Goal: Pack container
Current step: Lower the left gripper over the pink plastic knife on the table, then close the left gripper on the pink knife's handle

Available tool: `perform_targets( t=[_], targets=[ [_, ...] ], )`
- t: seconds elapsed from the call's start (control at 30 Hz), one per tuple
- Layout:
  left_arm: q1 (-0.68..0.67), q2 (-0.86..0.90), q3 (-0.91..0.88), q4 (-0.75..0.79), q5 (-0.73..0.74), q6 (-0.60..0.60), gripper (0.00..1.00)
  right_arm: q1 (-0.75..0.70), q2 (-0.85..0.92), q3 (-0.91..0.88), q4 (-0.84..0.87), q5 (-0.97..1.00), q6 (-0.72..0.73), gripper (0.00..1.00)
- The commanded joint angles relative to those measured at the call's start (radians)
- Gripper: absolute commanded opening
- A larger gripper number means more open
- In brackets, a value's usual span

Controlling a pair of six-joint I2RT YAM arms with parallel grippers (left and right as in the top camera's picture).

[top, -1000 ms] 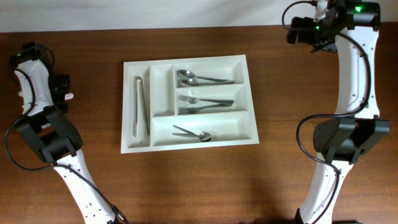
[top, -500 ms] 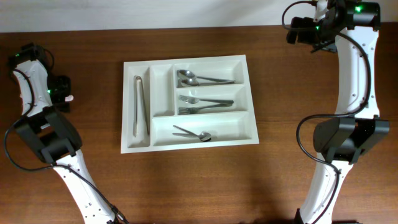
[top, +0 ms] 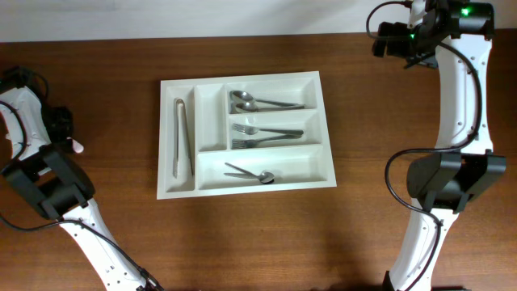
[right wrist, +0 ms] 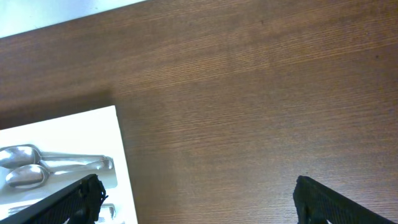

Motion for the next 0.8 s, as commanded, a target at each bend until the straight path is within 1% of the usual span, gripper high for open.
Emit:
perform_targets(
  t=[0.0,0.13,0.33,0.4,0.6,0.77],
  targets=[
    [0.008,0.079,-0.027,-0.017,-0.054,0.002,0.43,-0.001,0.003,-0.005,0.000,0.006,0.005,0.99],
    [0.007,0.079,-0.027,-0.026,-0.054,0.002,0.32,-0.001,0.003,-0.005,0.000,0.006,0.005,0.99],
    [0.007,0.079,-0.027,-0.037,-0.054,0.006,0.21,-0.001,0.003,-0.005,0.000,0.006,0.005,0.99],
    [0.007,0.079,-0.027,-0.043,-0.054,0.006,0.19,-0.001,0.003,-0.005,0.000,0.006,0.005,0.99],
    [0.007,0.079,-0.027,-0.067,-0.050,0.018,0.03,-0.001,0.003,-0.005,0.000,0.006,0.005,0.99],
    [0.007,0.079,-0.027,-0.074,-0.039,0.091,0.02,-0.001,0.003,-0.005,0.000,0.006,0.005,0.99]
  ],
)
